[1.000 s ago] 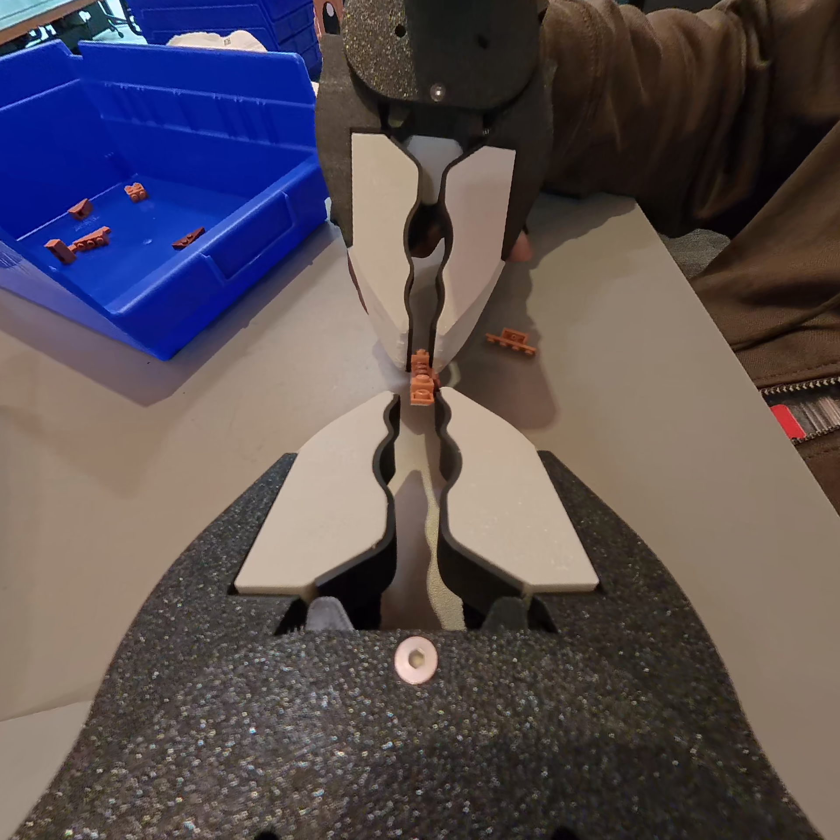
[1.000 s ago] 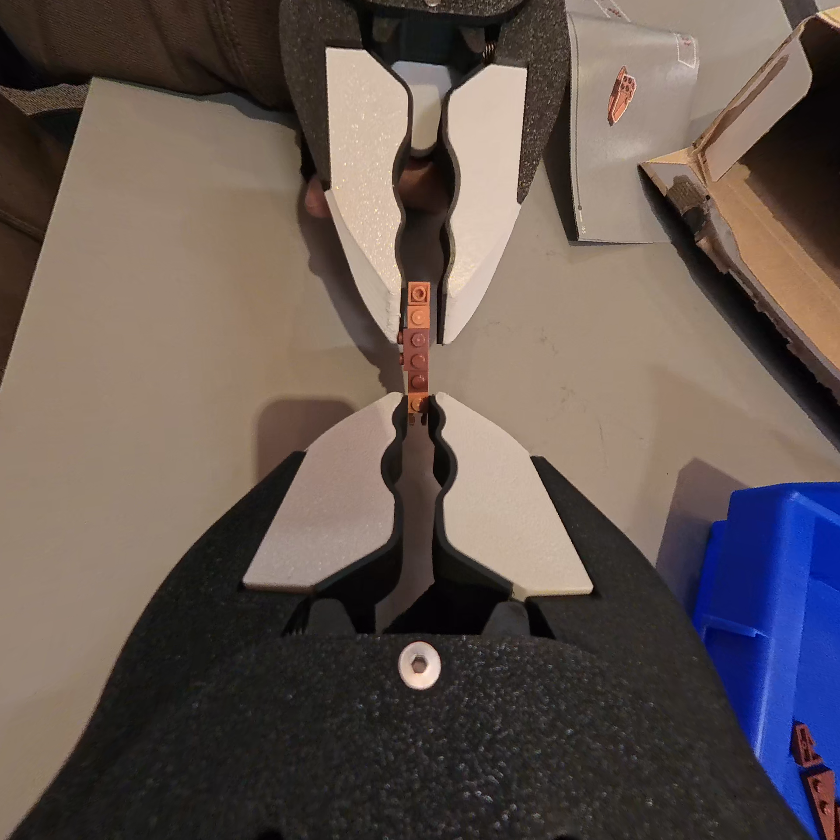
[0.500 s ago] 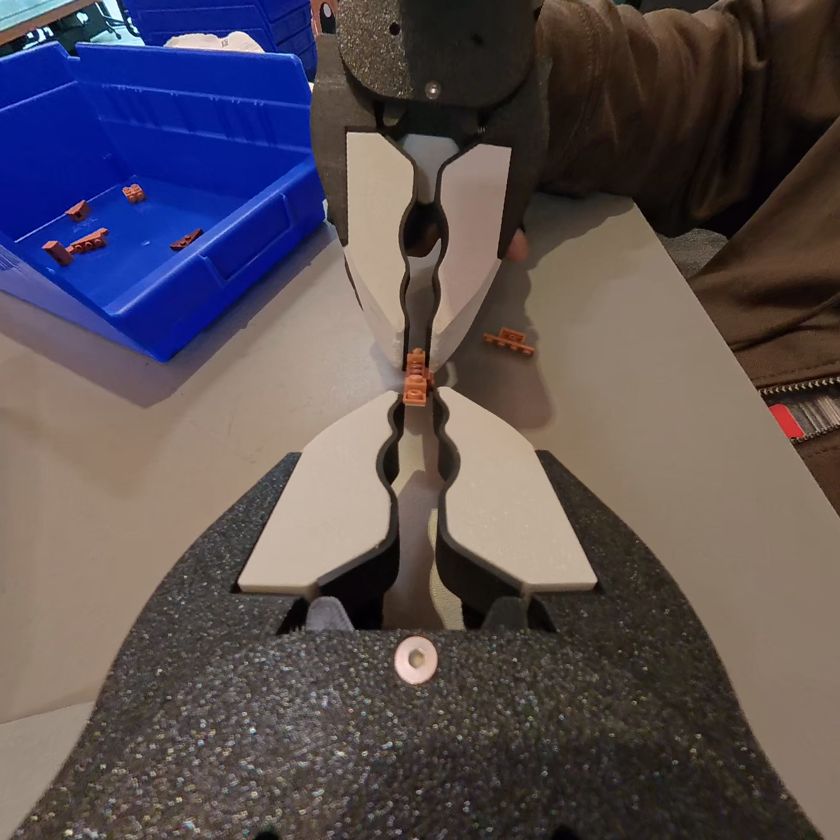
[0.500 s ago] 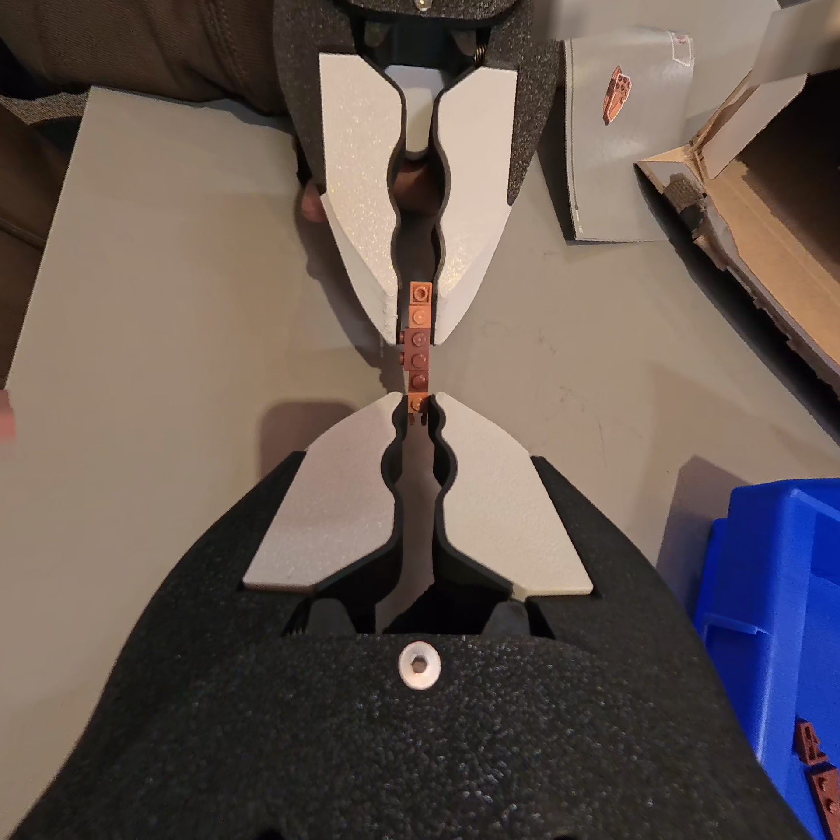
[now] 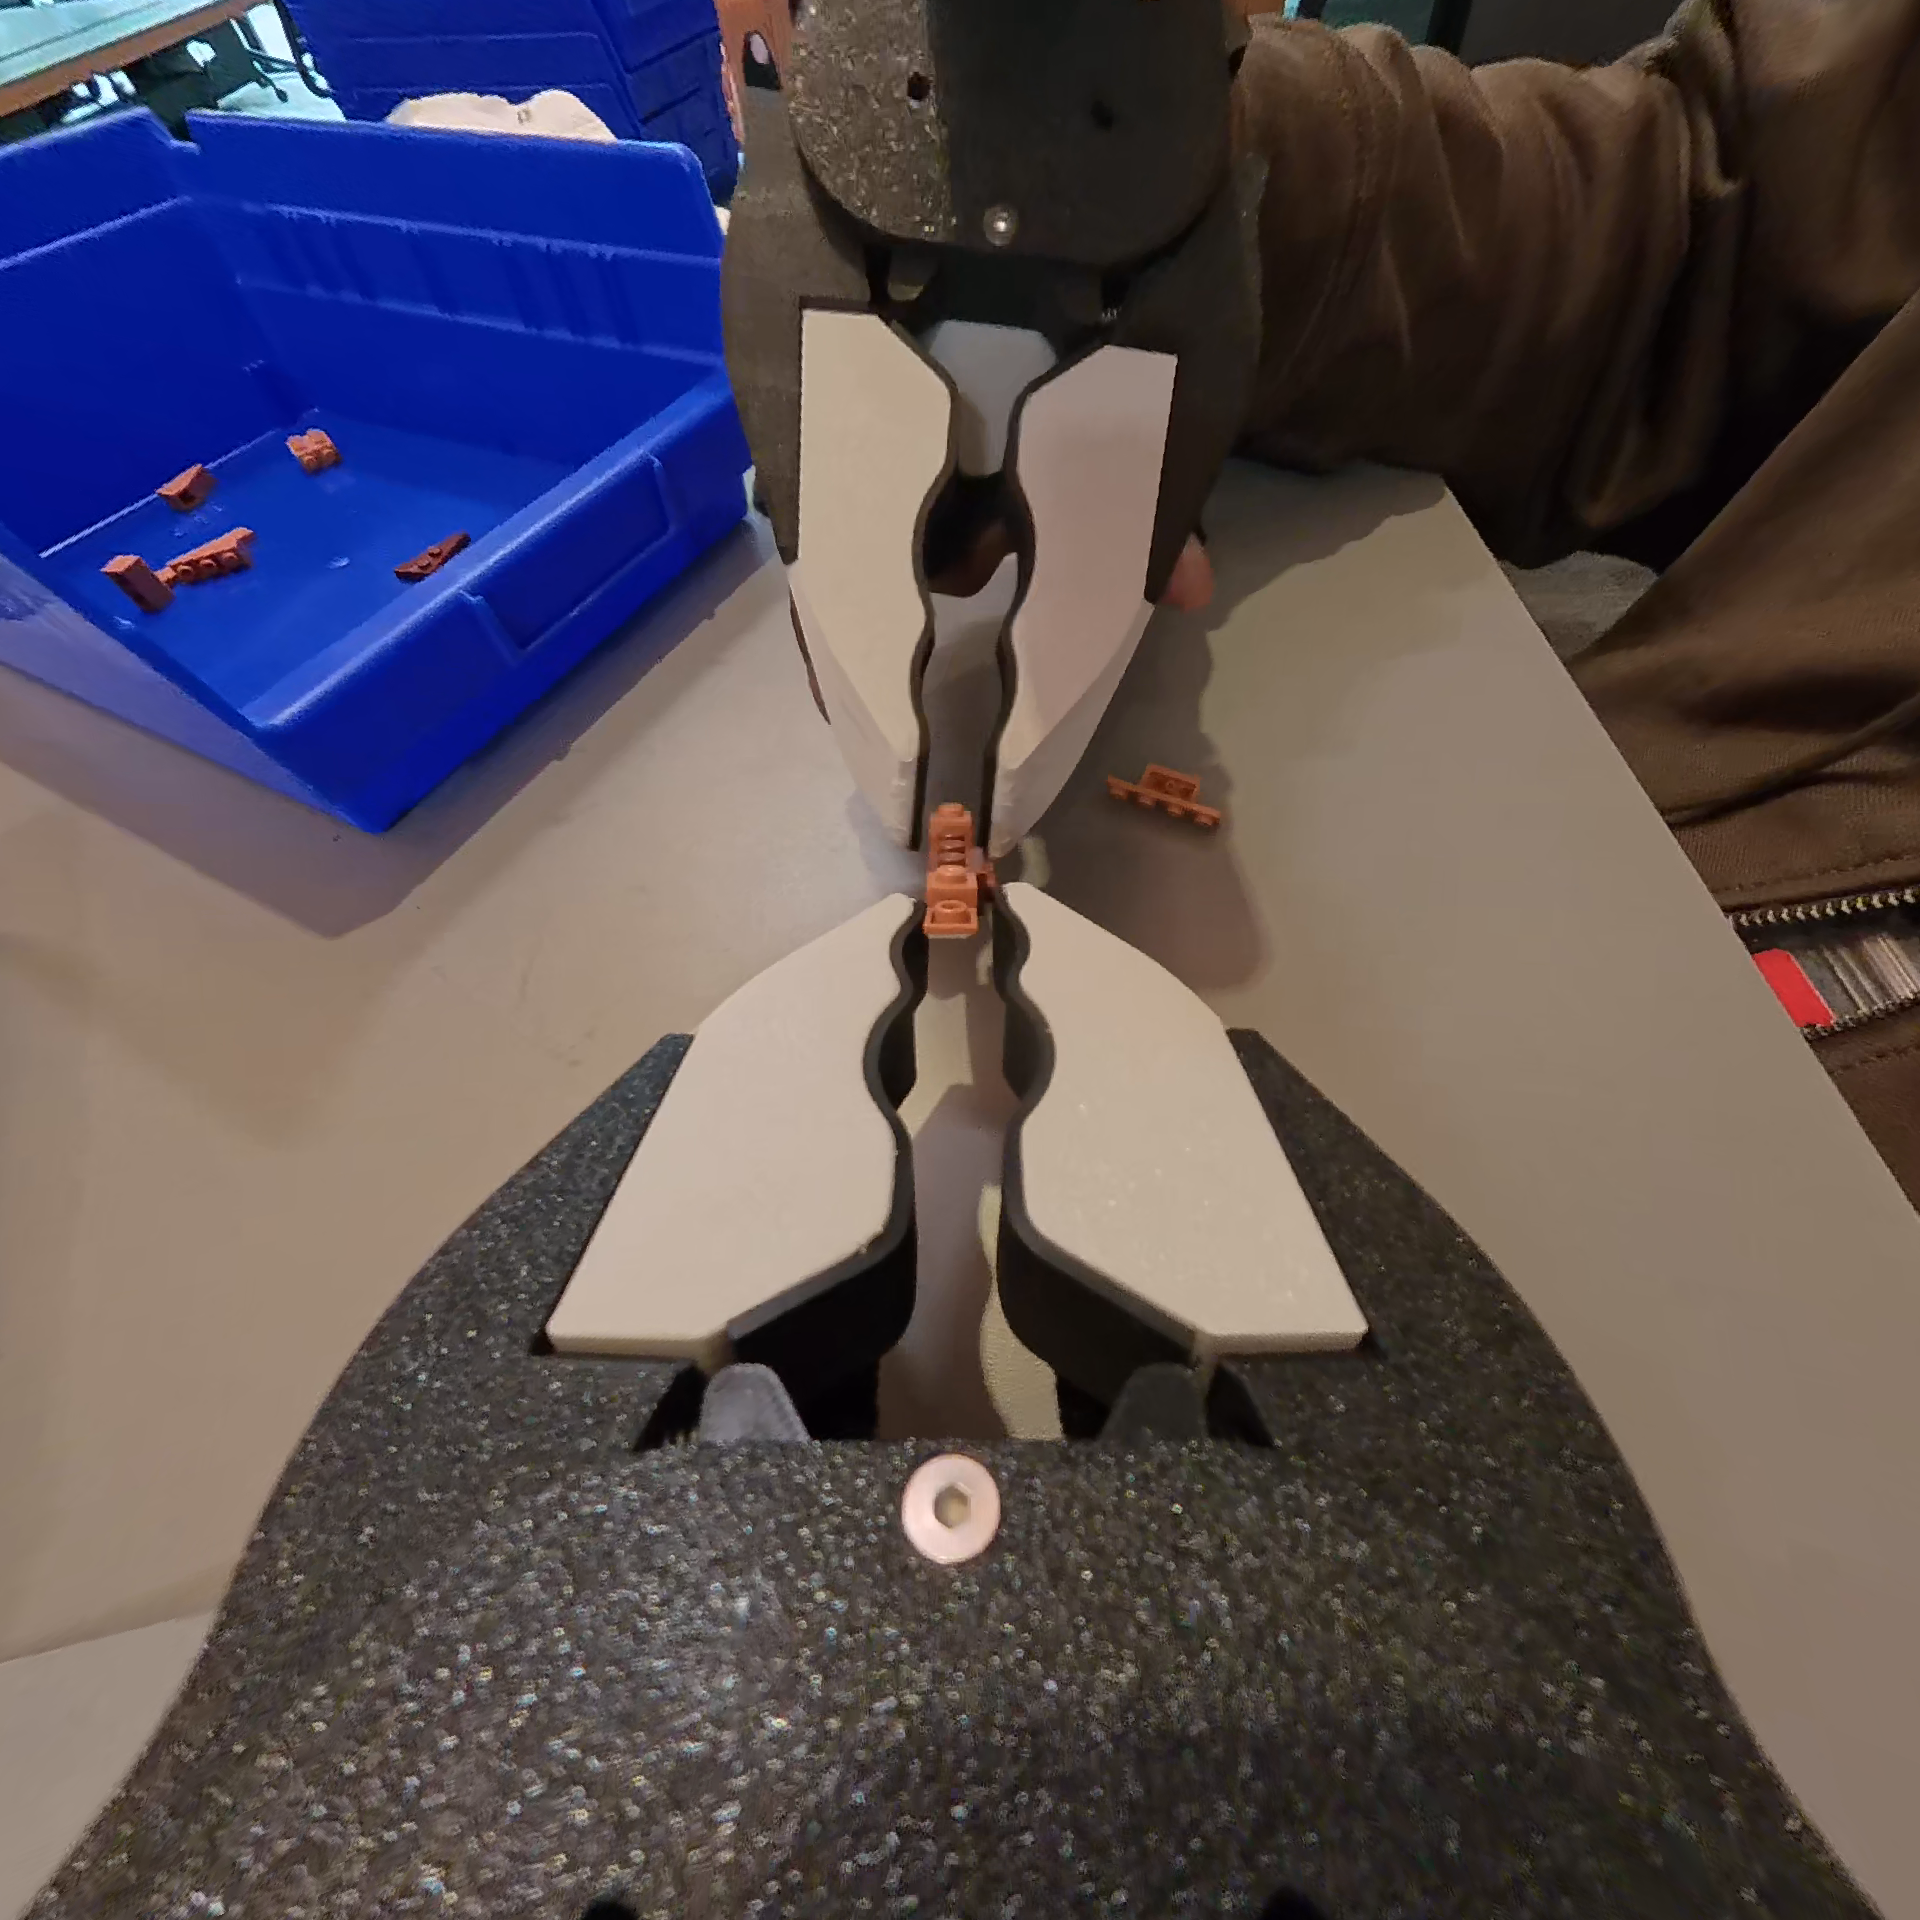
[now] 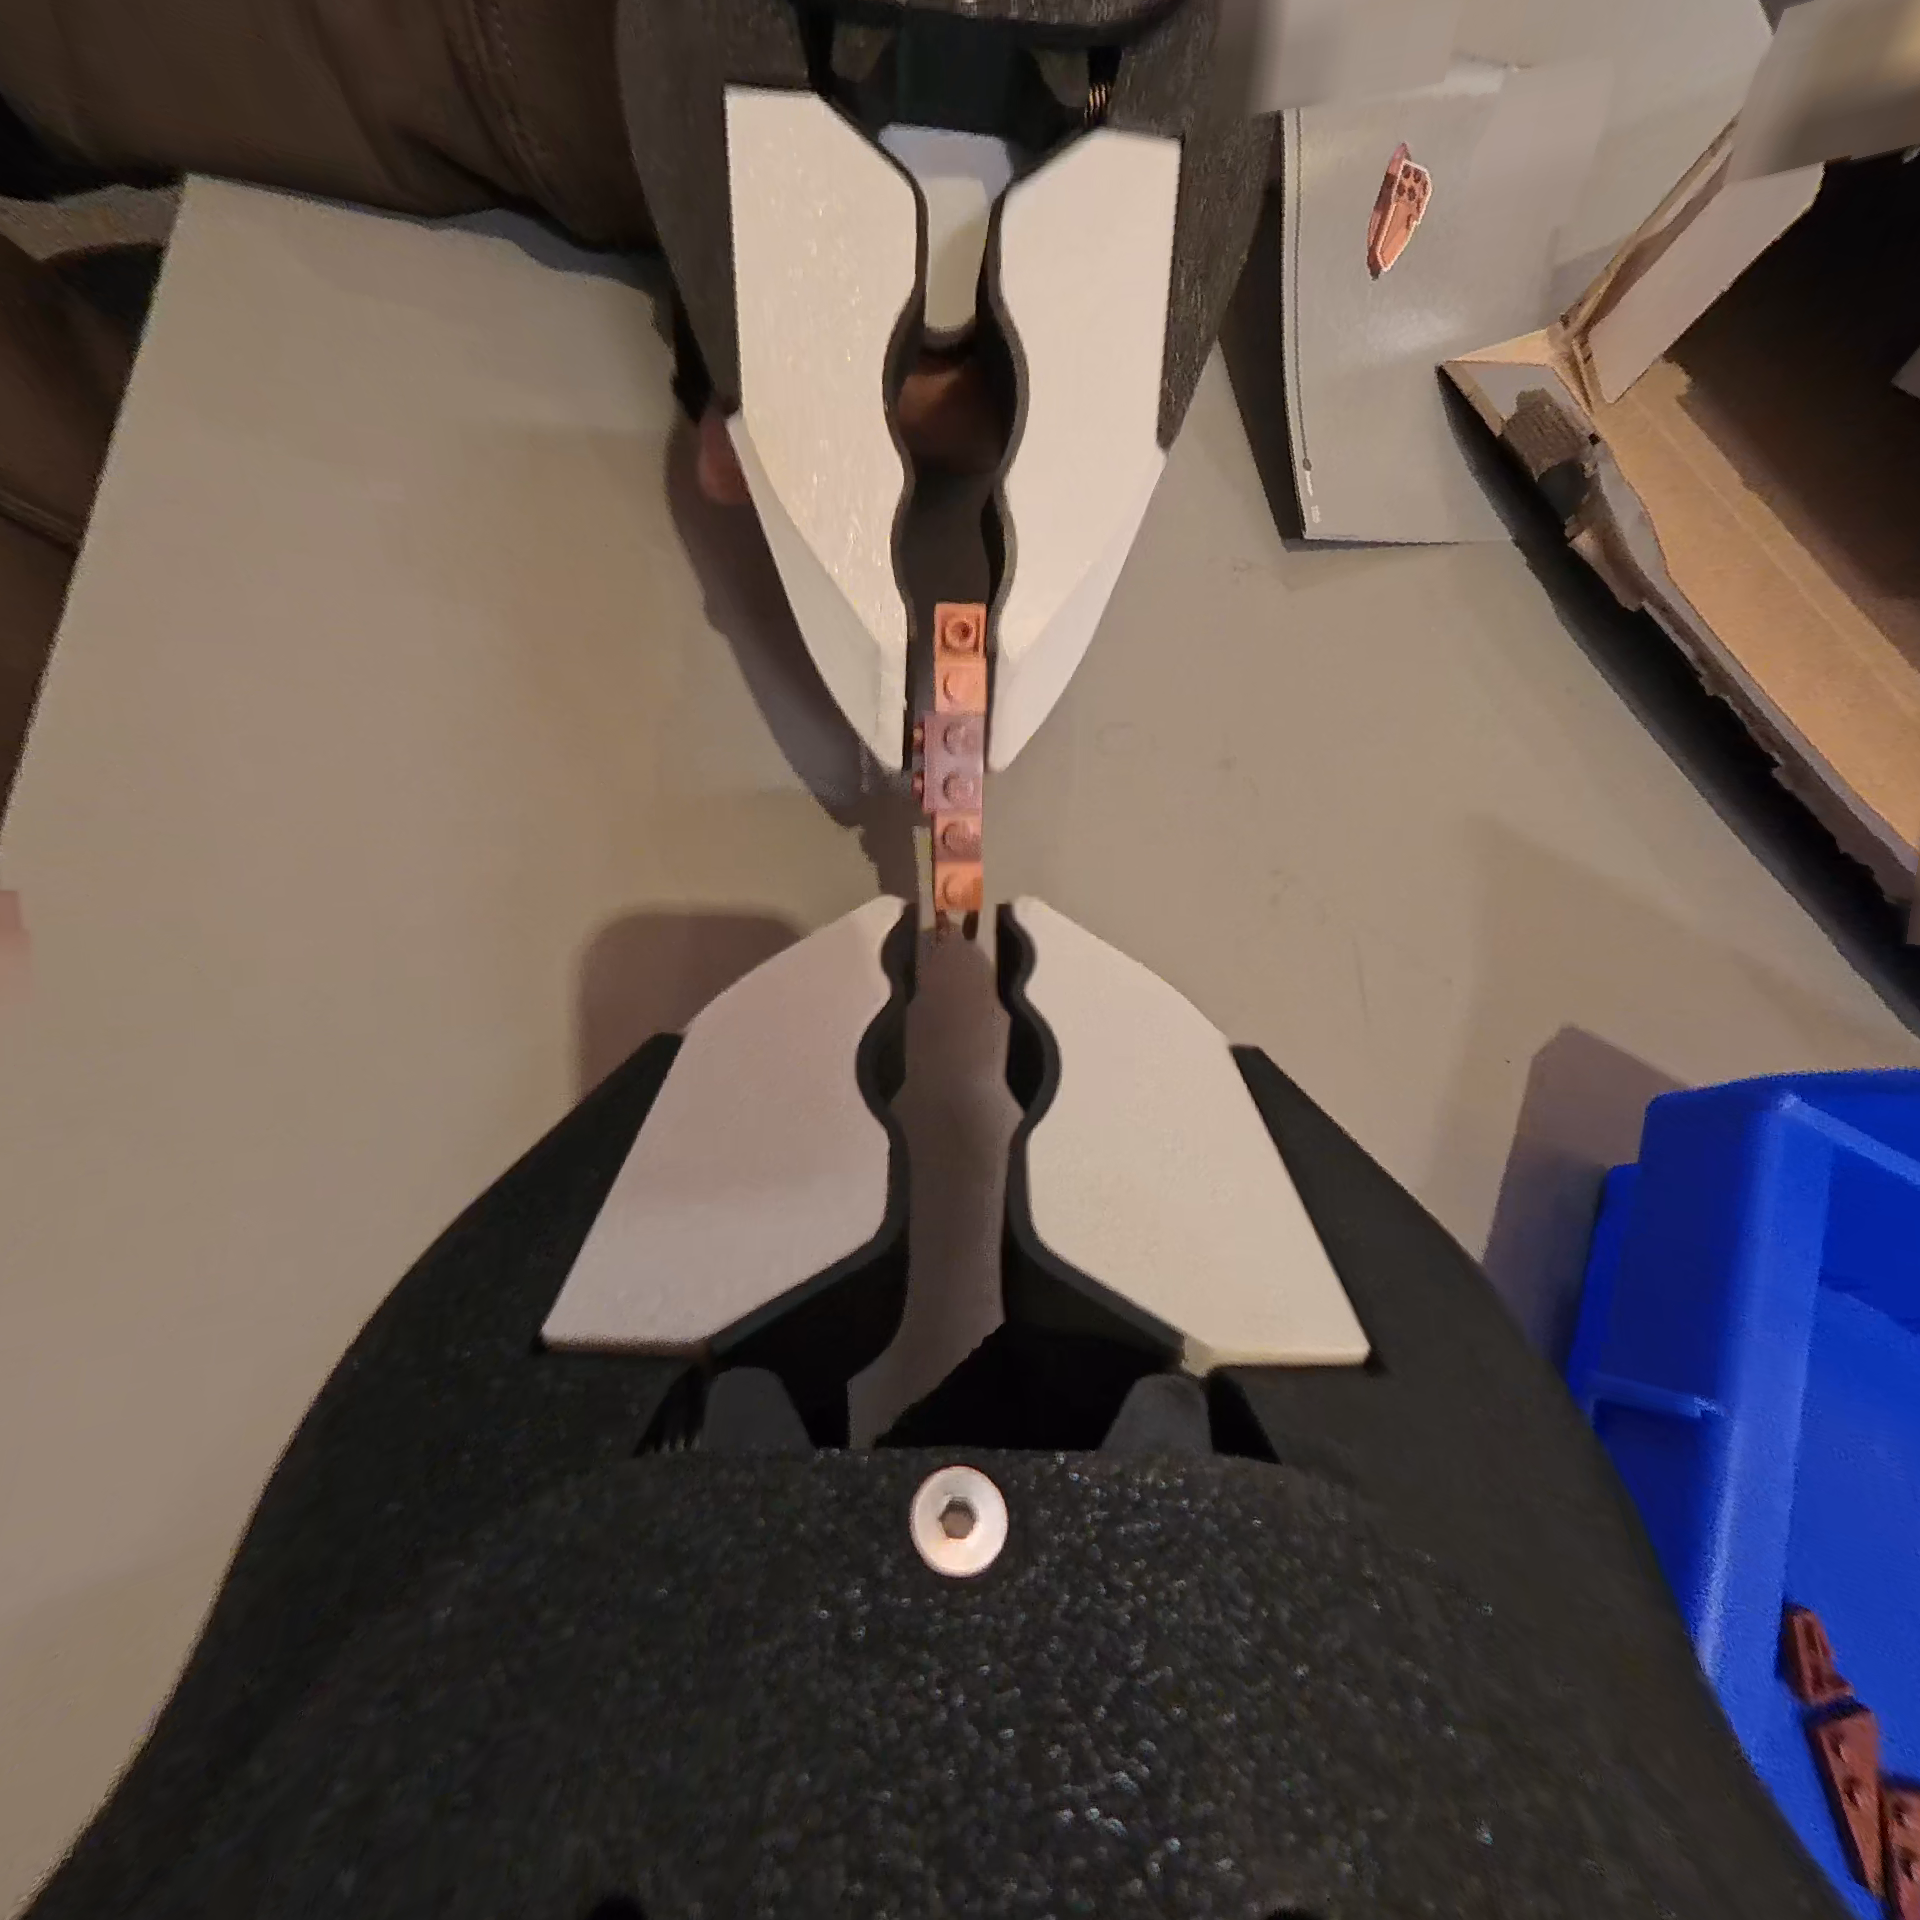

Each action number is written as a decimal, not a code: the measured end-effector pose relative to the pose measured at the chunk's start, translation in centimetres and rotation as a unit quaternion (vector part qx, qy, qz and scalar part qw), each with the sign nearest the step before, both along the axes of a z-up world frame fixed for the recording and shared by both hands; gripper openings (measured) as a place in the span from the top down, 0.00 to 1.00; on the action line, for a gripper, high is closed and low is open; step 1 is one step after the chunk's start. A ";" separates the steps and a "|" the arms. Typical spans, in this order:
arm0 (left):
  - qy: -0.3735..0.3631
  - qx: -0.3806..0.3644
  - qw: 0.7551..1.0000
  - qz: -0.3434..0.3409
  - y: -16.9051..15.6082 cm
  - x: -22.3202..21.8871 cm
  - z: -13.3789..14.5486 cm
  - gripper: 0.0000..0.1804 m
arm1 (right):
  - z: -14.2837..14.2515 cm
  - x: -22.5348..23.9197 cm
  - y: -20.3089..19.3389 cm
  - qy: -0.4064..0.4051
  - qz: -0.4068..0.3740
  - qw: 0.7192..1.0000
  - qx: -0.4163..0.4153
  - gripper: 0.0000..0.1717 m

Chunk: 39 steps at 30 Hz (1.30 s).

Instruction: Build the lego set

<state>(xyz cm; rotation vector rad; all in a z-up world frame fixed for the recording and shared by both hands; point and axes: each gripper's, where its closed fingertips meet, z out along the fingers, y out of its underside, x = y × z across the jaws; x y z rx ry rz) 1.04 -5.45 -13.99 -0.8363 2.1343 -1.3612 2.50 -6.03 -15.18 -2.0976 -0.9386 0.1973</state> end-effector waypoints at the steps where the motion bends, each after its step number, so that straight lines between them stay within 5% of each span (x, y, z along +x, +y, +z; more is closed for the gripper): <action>1: -0.002 -0.005 1.000 0.004 0.1 0.1 0.1 0.94 | 0.0 0.5 -0.2 -0.009 -0.002 1.000 0.001 0.89; 12: -0.011 0.001 0.999 0.037 0.8 0.8 0.2 0.94 | -1.0 -1.2 -8.4 -0.019 0.132 0.991 0.018 0.92; 20: -0.017 0.009 0.999 0.028 -0.1 0.3 0.2 0.94 | -3.4 -0.7 -8.1 -0.120 0.153 0.981 -0.007 0.92; 30: -0.014 0.009 1.000 0.022 -0.3 0.2 0.1 0.94 | -3.7 -0.6 -6.8 -0.135 0.171 0.973 -0.075 0.97; 39: -0.022 0.045 0.999 -0.021 -1.4 -0.8 -0.6 0.94 | -1.3 -1.7 -5.3 0.022 0.152 0.978 -0.142 0.98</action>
